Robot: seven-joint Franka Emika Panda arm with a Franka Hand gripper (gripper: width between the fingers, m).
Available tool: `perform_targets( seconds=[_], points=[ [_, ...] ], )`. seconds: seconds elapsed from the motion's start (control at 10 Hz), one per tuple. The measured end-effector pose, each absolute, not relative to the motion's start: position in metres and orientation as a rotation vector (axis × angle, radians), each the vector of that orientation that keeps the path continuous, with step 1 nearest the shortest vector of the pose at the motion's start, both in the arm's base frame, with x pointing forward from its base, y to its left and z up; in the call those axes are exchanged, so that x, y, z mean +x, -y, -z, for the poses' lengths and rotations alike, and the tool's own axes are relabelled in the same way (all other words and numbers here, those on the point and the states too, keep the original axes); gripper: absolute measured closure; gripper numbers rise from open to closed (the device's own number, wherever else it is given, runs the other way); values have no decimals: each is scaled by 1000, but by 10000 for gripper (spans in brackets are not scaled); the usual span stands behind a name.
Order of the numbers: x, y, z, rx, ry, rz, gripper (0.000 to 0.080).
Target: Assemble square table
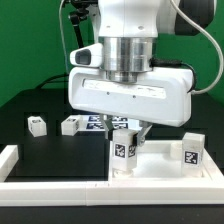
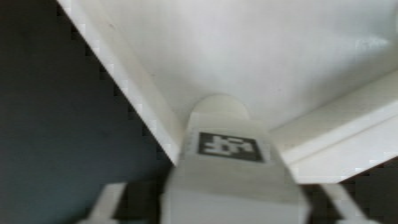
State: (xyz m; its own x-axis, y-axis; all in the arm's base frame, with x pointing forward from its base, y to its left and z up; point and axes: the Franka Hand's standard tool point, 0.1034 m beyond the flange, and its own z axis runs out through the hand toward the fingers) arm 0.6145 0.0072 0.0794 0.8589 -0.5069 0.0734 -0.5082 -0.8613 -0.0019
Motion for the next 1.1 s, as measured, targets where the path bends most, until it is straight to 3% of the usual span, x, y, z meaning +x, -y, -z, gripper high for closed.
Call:
perform_targets(
  seconds=[0.1, 0.6, 1.1],
  points=[
    [614, -7, -79, 2983, 933, -112, 508],
    [616, -7, -78, 2773, 1480, -127, 508],
    [621, -2, -76, 2083, 2595, -105, 505]
  ],
)
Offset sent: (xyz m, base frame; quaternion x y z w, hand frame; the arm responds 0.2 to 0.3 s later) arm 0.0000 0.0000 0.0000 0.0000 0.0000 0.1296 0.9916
